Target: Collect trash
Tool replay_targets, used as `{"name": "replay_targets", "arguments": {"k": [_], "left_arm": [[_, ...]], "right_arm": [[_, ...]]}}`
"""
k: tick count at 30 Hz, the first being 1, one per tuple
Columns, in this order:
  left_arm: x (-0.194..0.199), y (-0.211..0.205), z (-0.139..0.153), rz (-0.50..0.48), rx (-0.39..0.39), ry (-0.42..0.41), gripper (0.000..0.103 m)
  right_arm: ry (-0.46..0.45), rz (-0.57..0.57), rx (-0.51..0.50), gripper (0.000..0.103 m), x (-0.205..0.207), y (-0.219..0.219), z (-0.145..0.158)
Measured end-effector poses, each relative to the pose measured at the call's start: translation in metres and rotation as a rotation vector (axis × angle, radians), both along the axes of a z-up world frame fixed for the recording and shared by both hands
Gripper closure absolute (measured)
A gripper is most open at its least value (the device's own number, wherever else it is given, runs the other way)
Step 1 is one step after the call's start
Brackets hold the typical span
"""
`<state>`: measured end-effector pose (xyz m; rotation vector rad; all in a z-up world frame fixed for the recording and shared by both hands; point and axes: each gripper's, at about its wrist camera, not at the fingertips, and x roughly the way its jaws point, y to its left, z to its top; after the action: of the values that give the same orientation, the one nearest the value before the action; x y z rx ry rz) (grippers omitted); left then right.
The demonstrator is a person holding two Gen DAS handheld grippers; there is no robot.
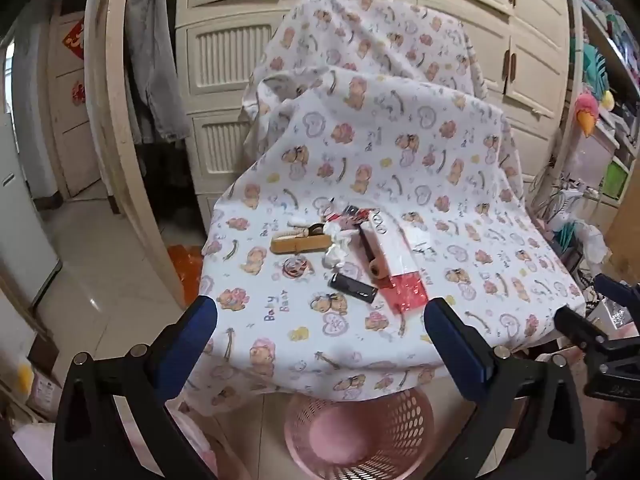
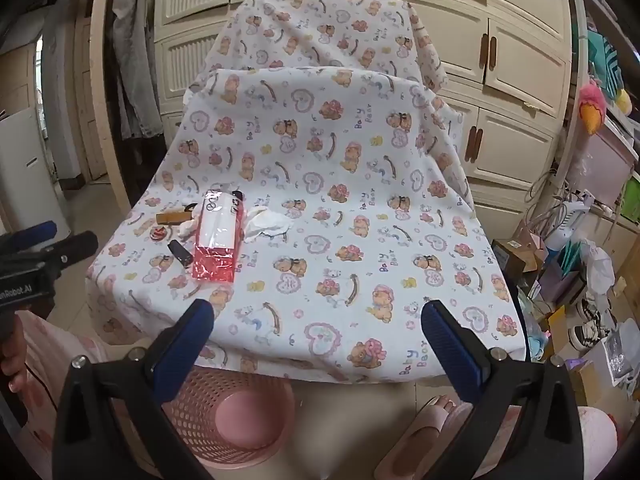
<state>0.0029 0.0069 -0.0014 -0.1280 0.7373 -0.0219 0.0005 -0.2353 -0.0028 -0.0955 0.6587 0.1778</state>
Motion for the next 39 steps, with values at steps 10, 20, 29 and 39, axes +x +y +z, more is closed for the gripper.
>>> {"name": "replay_targets", "arguments": {"k": [10, 20, 29, 39], "left_arm": [[-0.018, -0.016, 0.030, 0.041, 0.141, -0.181, 0.001], [-0.028, -0.021, 0.025, 0.078, 0.173, -0.257, 0.001], [-0.026, -0.014, 0.022, 0.095, 0.149, -0.238, 0.001], [-0.022, -0.014, 0.016, 0.085, 0.124, -0.199, 0.001]], "right_arm": [[-0.042, -0.004, 0.016, 0.000, -0.006, 0.000, 0.002], [-0.060, -0.006, -0.003, 0.000, -0.006, -0.002, 0.006], [-0.069, -0.018, -0.009, 0.000, -0.006, -0.003, 0.005], [-0.086, 0.007, -0.070, 0.000, -0.010, 0.008, 0.002]]}}
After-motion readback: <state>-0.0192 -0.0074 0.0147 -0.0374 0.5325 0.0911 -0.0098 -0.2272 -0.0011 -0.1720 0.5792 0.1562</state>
